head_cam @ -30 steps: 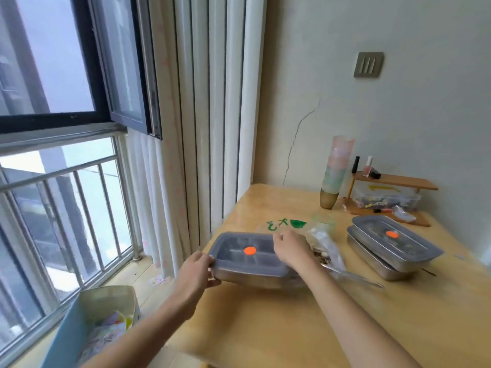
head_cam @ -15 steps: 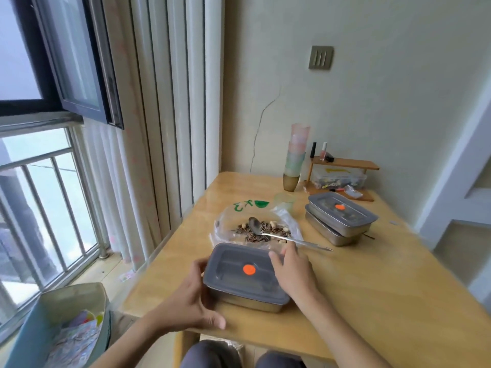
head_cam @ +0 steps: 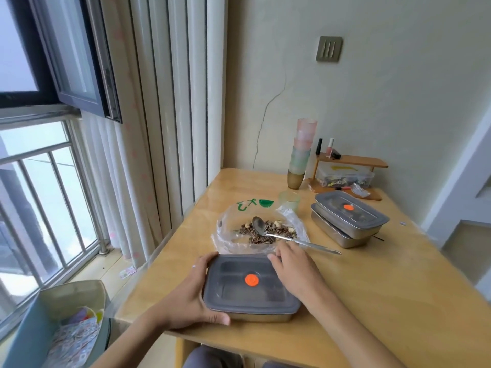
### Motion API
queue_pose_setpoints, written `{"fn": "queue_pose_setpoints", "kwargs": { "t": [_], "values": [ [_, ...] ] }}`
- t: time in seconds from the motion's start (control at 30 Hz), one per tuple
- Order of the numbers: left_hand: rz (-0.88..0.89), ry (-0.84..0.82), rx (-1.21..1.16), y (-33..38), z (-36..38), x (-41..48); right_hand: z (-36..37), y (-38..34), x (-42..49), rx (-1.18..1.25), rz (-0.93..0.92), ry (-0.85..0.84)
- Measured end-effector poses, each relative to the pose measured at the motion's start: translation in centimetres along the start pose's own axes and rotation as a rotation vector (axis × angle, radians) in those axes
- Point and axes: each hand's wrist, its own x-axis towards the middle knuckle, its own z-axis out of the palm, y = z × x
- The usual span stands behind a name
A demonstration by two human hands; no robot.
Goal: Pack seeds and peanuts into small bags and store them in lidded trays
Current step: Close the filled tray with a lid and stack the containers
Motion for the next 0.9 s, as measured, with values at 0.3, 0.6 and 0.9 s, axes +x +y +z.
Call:
{"fn": "queue_pose_setpoints", "kwargs": {
  "t": [0.3, 0.6, 0.9],
  "values": [
    [-0.059, 0.025, -0.055, 0.6, 0.4, 0.3, 2.1, -8.7, 0.4, -0.005, -0.355, -0.049],
    [-0.060, 0.044, -0.057, 0.9, 0.2, 0.2, 3.8, -9.3, 2.2, 0.051, -0.406, 0.030],
    [-0.037, 0.052, 0.001, 0.9, 0.2, 0.0, 2.8, -5.7, 2.2, -0.119, -0.013, 0.121]
  ]
}}
